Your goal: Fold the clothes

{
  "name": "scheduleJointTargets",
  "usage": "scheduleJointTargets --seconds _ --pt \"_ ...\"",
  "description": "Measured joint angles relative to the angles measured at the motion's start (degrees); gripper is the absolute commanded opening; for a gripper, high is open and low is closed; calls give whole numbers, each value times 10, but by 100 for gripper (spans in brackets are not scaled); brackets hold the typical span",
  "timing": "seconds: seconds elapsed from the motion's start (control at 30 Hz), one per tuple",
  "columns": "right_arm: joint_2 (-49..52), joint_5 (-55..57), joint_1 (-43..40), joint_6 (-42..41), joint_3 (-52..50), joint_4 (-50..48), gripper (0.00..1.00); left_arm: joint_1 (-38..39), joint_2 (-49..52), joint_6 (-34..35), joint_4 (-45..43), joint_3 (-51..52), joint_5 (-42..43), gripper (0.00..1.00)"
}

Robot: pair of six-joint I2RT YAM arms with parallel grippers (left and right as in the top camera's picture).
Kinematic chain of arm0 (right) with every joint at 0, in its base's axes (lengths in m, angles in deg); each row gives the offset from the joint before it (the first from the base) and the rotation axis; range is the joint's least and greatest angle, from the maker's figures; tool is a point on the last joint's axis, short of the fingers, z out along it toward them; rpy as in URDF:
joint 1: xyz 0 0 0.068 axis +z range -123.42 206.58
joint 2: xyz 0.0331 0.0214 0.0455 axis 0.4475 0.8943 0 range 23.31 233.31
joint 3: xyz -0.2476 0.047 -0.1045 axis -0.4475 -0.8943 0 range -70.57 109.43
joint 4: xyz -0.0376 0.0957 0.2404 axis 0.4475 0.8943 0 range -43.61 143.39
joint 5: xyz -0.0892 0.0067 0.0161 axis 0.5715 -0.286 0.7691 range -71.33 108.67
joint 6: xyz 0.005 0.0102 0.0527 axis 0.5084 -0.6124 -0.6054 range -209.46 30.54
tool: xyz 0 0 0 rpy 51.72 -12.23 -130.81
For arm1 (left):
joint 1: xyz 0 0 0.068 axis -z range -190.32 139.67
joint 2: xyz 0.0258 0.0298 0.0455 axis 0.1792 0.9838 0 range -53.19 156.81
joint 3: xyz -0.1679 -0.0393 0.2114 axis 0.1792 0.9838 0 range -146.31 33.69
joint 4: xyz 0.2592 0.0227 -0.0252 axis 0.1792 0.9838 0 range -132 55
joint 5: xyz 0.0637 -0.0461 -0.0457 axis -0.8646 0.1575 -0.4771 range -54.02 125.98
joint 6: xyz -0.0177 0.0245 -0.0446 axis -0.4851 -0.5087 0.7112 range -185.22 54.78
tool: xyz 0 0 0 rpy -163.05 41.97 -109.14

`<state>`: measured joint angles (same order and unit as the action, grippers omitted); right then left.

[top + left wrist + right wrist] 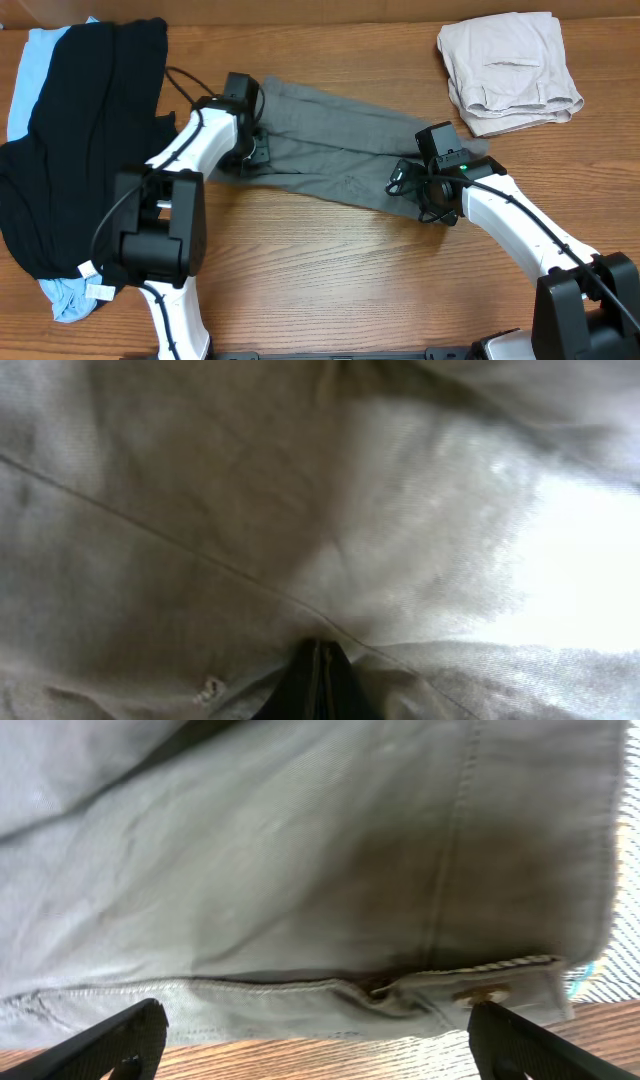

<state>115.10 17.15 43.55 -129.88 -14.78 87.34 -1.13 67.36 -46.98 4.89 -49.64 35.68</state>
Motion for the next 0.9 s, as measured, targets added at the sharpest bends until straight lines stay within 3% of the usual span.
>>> scheduleJointTargets --seconds 0.37,0.43,0.57,0.73,0.77,0.9 --pt "1 0 0 42 0 -56 100 -127 -8 28 149 22 38 4" --pt "1 -2 -1 54 0 -76 90 -136 -8 28 160 25 41 4" --pt "1 -27 -2 84 0 -109 60 -137 -6 27 169 21 38 4" --pt "2 -52 -2 116 10 -99 9 -134 16 22 226 -11 27 4" --pt "2 -57 -2 119 14 -98 4 -133 21 19 236 -19 26 4" --pt "4 -68 -1 131 24 -76 4 -127 28 -14 280 -78 17 4"
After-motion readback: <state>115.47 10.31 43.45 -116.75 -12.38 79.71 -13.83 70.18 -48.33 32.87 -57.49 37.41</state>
